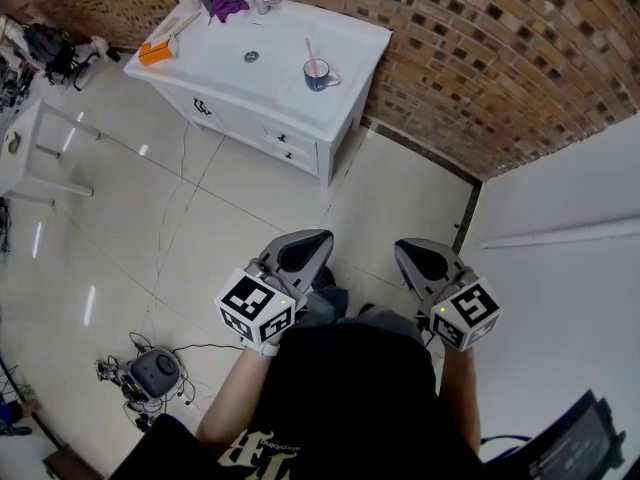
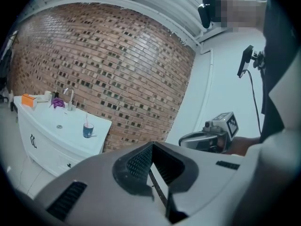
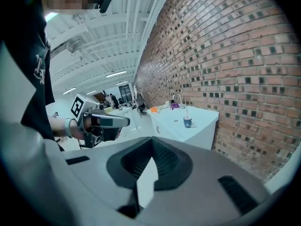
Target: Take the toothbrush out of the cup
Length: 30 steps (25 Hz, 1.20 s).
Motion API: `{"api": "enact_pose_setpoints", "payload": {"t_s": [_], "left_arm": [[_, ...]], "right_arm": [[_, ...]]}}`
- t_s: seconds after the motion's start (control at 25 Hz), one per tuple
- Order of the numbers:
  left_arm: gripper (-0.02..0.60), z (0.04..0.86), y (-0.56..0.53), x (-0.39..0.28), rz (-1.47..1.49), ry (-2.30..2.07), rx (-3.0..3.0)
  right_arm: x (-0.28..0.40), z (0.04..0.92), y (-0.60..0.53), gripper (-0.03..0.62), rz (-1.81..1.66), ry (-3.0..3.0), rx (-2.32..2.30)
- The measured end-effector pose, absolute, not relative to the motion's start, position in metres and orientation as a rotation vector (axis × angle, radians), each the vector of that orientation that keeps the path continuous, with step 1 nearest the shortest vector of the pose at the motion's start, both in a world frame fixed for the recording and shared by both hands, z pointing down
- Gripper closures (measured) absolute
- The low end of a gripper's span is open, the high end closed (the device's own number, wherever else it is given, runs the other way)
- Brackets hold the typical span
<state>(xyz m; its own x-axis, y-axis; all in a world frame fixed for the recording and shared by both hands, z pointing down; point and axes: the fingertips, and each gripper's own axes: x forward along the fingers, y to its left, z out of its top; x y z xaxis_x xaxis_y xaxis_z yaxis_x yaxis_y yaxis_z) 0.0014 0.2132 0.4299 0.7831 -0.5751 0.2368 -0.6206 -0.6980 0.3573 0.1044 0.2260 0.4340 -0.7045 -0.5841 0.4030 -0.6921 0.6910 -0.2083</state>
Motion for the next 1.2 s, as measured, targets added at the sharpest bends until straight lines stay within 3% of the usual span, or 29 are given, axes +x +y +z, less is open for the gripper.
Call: {"api": "enact_pose_setpoints", "payload": {"t_s": [0.64, 1.2], "left_arm": [[0.584, 0.435, 0.200, -0.049, 0.102, -0.982, 2.493], [0.584, 0.432, 0.167, -0.047, 0.136, -1.099, 2.454]], "right_arm": [[0.058, 0.436, 0.213, 0.606, 0.493, -2.592, 0.923], [0.053, 0.436, 0.156, 0.606, 0.476, -2.666, 0.783]]}}
